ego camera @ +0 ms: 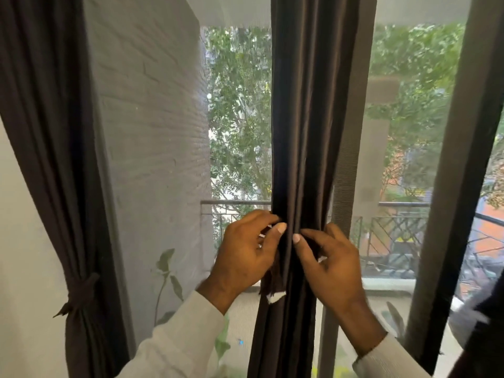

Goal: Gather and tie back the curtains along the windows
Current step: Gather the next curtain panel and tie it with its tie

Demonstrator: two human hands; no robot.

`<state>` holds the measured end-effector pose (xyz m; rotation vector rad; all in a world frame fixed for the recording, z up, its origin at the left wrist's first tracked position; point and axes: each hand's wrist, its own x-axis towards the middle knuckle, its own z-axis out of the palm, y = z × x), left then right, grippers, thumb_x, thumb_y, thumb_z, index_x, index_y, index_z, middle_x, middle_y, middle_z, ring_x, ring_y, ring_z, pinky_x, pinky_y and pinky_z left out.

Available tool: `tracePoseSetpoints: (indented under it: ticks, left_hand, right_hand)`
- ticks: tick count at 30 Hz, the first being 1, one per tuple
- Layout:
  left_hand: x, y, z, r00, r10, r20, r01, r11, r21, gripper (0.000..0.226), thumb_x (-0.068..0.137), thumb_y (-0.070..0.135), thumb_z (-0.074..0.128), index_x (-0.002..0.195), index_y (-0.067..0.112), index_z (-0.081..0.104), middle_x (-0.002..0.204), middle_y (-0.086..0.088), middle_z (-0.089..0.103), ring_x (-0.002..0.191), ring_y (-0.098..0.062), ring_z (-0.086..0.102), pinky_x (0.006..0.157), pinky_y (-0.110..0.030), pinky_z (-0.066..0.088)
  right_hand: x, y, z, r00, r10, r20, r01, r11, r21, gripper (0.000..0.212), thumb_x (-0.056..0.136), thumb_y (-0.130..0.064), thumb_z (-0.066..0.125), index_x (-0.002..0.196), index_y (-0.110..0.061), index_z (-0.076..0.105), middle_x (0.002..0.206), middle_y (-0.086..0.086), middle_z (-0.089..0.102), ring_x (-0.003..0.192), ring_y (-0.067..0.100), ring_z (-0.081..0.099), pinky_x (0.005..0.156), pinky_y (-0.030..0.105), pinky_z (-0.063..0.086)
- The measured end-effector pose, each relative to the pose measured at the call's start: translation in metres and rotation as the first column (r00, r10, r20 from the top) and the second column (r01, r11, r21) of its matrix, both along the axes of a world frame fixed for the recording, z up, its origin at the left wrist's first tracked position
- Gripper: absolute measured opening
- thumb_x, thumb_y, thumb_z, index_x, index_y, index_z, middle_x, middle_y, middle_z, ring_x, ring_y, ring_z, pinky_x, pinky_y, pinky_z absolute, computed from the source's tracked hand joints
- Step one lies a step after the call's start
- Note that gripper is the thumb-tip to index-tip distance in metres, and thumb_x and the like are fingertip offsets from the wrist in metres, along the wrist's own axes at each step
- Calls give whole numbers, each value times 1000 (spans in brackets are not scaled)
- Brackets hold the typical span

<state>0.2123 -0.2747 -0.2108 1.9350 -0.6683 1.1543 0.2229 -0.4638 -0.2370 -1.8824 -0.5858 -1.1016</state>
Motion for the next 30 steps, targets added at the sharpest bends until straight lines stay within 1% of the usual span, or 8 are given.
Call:
tracePoseSetpoints:
  ticks: [3,5,9,17,20,23,27,30]
  left_hand:
    - [-2,1,1,999,1,-33,-2,1000,-21,29,98,36,77,115,13,80,106,6,75,94,-10,74,77,-30,65]
    - [-2,2,0,999,28,-21,-29,999,-25,26,95,32,81,113,12,82,105,5,76,92,-9,75,79,-31,65]
    - [-3,4,-2,993,114,19,-113,992,-56,15,94,23,84,107,14,84,96,8,76,87,-7,73,79,-32,63]
    - [-7,-11,-1,999,30,-12,-30,999,31,22,97,6,63,109,12,80,97,2,78,90,-16,74,80,-42,62]
    - [-14,-14,1,997,-49,-62,48,999,-20,19,102,5,63,116,13,74,99,7,79,93,-10,77,86,-33,64]
    - [-20,-20,2,997,-55,-57,52,997,-50,12,103,24,71,109,14,74,90,12,76,85,-6,75,79,-24,59]
    - [-17,-19,3,1000,10,-23,-11,998,-56,10,99,20,78,105,15,73,85,9,76,79,-8,74,75,-36,63]
    - [-19,-15,2,998,59,-18,-61,993,-99,29,97,19,80,119,29,63,89,9,77,80,-8,75,75,-27,63]
  right_hand:
    - [2,4,-5,998,24,-51,-26,998,-49,34,97,-44,69,120,-20,78,100,-10,58,88,7,64,74,36,59]
    - [1,3,-5,999,1,-45,-4,998,-66,28,96,-40,73,116,-21,79,97,-10,58,85,7,64,73,37,59]
    - [-9,-6,-8,999,-41,33,43,997,-61,10,97,-26,76,103,-21,81,88,-11,57,77,3,61,68,19,50]
    - [-5,-6,-15,977,201,66,-190,970,-150,23,98,-13,64,116,-15,78,94,-5,55,83,9,62,69,28,54]
    - [-4,-10,-18,973,231,31,-222,960,-171,29,95,-9,61,118,-17,78,99,-5,56,87,9,63,72,29,56]
    - [-4,-11,-15,972,235,18,-228,959,-168,29,95,-7,61,116,-18,77,96,-6,55,84,8,62,70,25,54]
    - [-6,-17,-12,956,294,21,-291,953,-78,25,97,0,66,111,-20,73,94,-9,65,85,13,67,71,30,55]
    - [-15,-20,-13,961,275,-8,-271,952,145,37,93,-1,76,111,-30,61,88,-7,70,80,15,70,70,30,57]
